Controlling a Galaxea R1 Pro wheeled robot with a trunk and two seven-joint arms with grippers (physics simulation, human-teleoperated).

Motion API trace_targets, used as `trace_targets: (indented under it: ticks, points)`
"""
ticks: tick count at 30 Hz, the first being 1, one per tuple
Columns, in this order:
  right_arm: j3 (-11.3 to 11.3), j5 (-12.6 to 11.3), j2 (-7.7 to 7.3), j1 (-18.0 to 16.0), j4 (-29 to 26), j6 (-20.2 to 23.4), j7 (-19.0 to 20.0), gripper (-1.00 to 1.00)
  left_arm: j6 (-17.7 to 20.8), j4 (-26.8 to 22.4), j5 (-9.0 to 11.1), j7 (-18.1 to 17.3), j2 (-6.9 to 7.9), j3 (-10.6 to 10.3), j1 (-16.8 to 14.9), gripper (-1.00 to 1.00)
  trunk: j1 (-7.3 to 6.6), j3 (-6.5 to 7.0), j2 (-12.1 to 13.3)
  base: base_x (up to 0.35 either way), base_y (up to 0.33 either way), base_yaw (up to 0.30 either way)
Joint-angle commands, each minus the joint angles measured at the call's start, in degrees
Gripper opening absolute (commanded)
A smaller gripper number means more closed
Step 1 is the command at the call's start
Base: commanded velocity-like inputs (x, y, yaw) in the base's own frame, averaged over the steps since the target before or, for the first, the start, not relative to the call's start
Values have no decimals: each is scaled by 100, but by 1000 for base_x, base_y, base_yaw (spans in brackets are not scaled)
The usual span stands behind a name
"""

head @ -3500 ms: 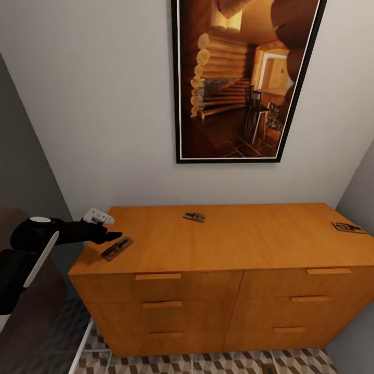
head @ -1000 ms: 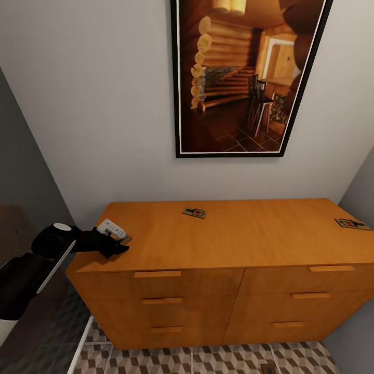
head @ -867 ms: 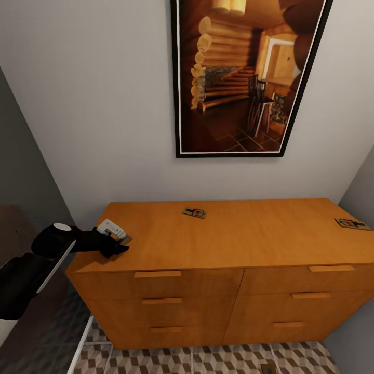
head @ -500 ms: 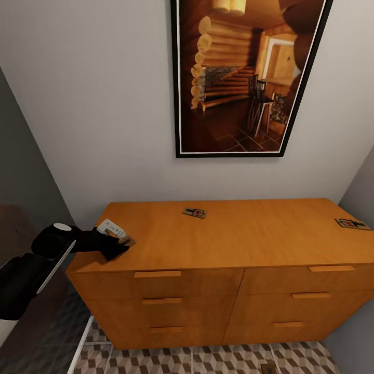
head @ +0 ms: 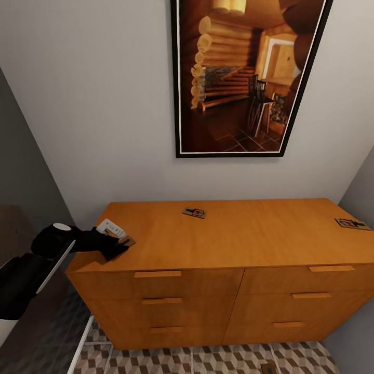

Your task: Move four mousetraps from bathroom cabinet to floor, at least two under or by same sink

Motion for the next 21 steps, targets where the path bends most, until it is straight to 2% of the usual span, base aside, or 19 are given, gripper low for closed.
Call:
trace_targets:
  ticks: [1, 11, 15, 21]
  points:
    - [8, -76, -1, -3, 6, -18, 79, -100, 9, 106, -115, -29, 3, 3, -4, -100, 0, -7, -2, 0, 0, 0]
    - [8, -75, -1, -3, 6, -16, 79, -100, 32, -215, -115, -31, 2, 94, -4, -100, 0, -7, -2, 0, 0, 0]
    - [8, -76, -1, -3, 6, -20, 79, -100, 41, -246, -107, -37, -12, 449, -3, -100, 0, -7, -2, 0, 0, 0]
    - [8, -77, -1, -3, 6, -20, 79, -100, 46, -258, -99, -38, -18, 631, -7, -100, 0, -7, -2, 0, 0, 0]
